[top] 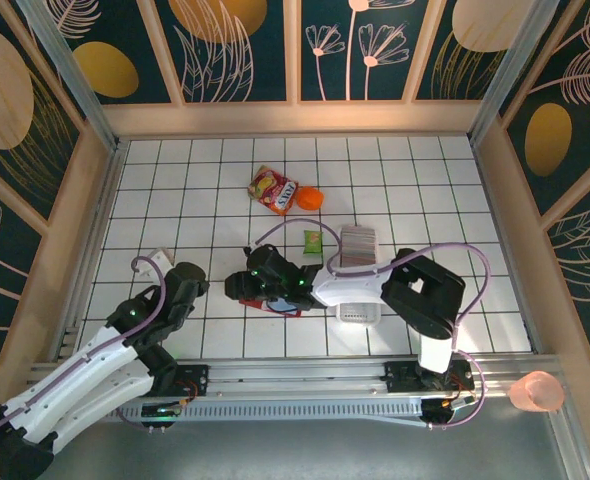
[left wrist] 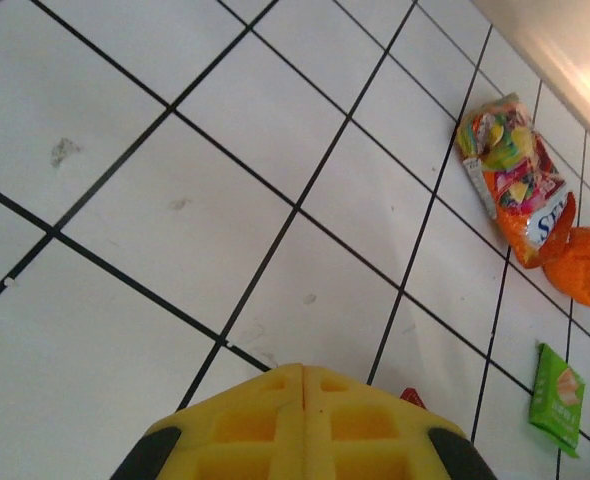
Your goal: Put the credit cards into the card holder
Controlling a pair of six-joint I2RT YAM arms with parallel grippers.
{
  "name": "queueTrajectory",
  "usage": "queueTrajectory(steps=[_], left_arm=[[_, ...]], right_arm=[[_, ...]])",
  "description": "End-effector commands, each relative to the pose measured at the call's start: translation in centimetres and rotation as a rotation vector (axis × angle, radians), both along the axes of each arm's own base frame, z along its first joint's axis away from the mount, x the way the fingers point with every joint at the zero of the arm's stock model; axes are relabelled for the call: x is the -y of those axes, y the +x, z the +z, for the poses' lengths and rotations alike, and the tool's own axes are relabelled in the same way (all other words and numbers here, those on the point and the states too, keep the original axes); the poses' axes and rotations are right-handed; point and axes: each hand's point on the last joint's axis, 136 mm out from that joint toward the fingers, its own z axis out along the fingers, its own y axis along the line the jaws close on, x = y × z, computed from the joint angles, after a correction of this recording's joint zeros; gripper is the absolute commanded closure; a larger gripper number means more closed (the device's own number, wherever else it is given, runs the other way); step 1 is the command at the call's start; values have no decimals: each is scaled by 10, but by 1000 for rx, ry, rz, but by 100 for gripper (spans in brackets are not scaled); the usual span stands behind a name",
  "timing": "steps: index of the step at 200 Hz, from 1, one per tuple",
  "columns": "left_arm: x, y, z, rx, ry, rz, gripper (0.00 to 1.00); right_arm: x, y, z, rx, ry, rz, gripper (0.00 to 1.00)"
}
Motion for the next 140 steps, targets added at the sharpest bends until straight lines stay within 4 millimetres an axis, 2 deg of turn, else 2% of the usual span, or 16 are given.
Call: queueTrajectory(steps=[1,15,41,60,84,91,107,121,140], left_arm=[[-11,-3,9,-2,40,34,100],[-12,-3,12,2,49,29,100],[-10,-2,10,-5,59,14,98],[-2,0,7,-11,48,-11,93],[3,3,5,-19,55,-34,88],[5,4,5,-18,53,-35,86],[11,7,3,-12,50,-64,73],[26,13,1,1,31,-137,56],[53,20,-5,-5,7,-261,49]], right_arm=[[-12,8,4,34,23,30,54],[-15,13,9,43,39,34,54],[-17,23,34,102,39,28,54],[-9,29,52,148,27,-2,52],[6,34,75,192,20,-43,47],[12,34,80,196,16,-57,45],[30,36,88,217,-1,-109,44],[52,35,87,232,-35,-151,44],[89,36,81,248,-115,-216,45]])
